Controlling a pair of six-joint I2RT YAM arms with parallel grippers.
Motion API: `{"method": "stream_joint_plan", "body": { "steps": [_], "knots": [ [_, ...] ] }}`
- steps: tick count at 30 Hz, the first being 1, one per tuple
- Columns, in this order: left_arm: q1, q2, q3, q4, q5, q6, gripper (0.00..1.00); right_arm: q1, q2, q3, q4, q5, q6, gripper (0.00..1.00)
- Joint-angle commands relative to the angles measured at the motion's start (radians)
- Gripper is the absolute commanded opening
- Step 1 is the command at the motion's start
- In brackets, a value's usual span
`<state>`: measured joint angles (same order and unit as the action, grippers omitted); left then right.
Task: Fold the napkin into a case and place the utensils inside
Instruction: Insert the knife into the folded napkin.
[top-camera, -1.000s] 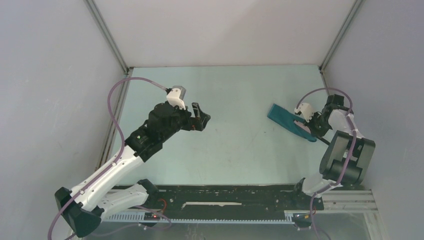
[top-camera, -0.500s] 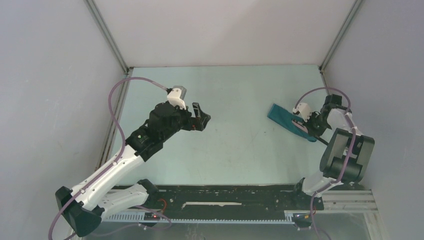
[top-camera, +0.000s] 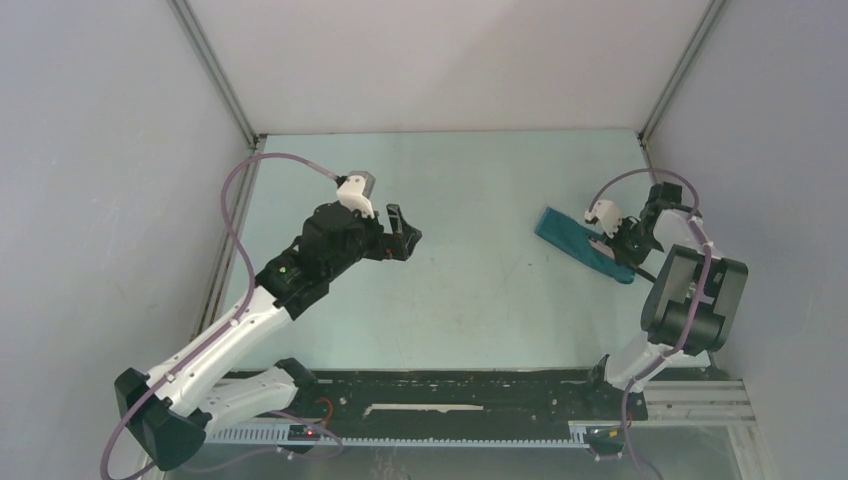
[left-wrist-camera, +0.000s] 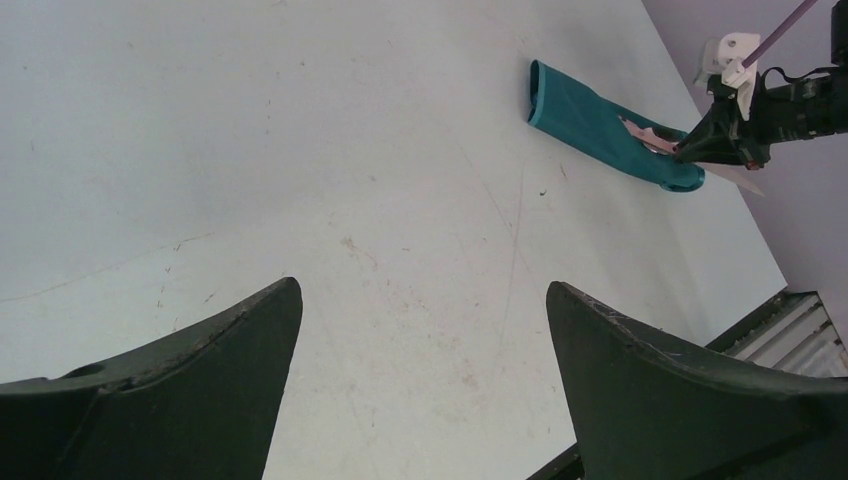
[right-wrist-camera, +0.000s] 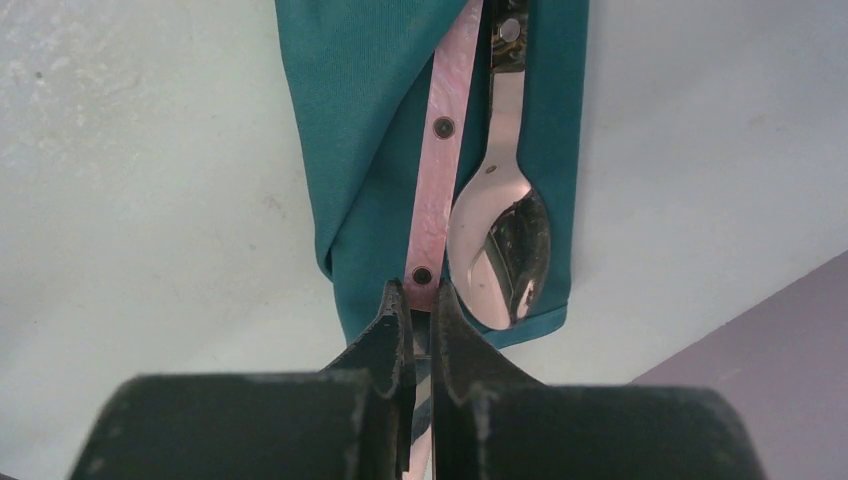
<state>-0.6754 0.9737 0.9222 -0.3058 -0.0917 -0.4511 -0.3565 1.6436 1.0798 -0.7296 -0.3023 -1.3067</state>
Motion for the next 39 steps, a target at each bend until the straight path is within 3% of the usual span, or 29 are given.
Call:
{"method": "stream_joint_plan", "body": {
  "steps": [1, 39],
  "knots": [
    [0.012, 0.005, 0.003, 0.022, 0.015, 0.012, 1.0, 0.025, 0.021, 0.044, 0.017, -0.029, -0.036, 0.0],
    [0.052, 0.023, -0.014, 0.048, 0.055, -0.016, 1.0, 0.095, 0.119, 0.091, 0.037, -0.109, -0.022, 0.0]
  ]
}}
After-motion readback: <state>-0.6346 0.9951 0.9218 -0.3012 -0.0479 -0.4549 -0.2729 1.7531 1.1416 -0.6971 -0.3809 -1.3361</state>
